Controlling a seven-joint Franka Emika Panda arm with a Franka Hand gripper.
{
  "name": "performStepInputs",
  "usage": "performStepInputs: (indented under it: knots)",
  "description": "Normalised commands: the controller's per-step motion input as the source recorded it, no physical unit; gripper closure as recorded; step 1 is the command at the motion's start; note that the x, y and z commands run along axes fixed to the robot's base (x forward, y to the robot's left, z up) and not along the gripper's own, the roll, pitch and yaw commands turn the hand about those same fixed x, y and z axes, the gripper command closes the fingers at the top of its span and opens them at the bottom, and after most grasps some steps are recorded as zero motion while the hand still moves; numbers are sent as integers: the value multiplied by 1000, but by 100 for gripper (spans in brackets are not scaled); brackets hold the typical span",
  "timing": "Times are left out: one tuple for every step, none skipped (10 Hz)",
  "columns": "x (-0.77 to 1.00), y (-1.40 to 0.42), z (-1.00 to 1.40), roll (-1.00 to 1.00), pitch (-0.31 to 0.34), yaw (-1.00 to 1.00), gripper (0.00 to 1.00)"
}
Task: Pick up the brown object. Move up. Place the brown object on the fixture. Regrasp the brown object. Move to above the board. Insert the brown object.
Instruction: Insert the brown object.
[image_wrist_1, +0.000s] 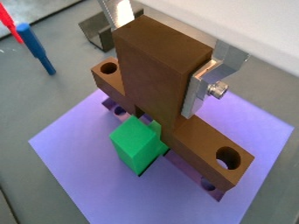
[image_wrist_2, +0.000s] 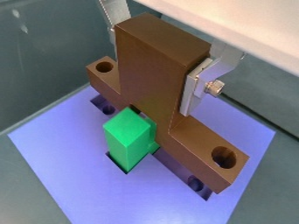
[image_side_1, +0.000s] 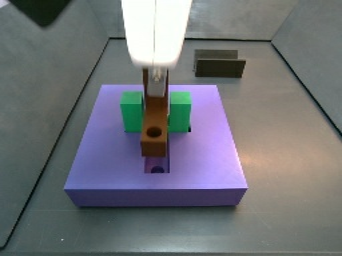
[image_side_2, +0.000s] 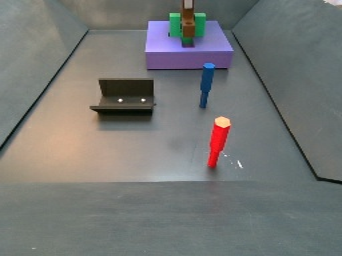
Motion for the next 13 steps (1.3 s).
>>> performStepInputs:
  knots:
    - [37, -60, -383, 46, 17, 0, 100]
    - [0, -20, -363, 33, 4, 0, 100]
    - [0, -11, -314, 0, 0, 0, 100]
    - [6, 0, -311, 0, 0, 0, 100]
    - [14, 0, -280, 9, 0, 0, 100]
    - [0, 0, -363, 16, 0, 0, 100]
    - [23, -26, -331, 0, 0, 0, 100]
    - [120, 0, -231, 0, 0, 0, 100]
    - [283, 0, -97, 0, 21, 26, 100]
    - [180, 0, -149, 0, 9, 0, 100]
    - [160, 0, -120, 0, 4, 0, 100]
    - [80, 0, -160, 0, 0, 0, 100]
    - [-9, -34, -474, 61, -9, 0, 100]
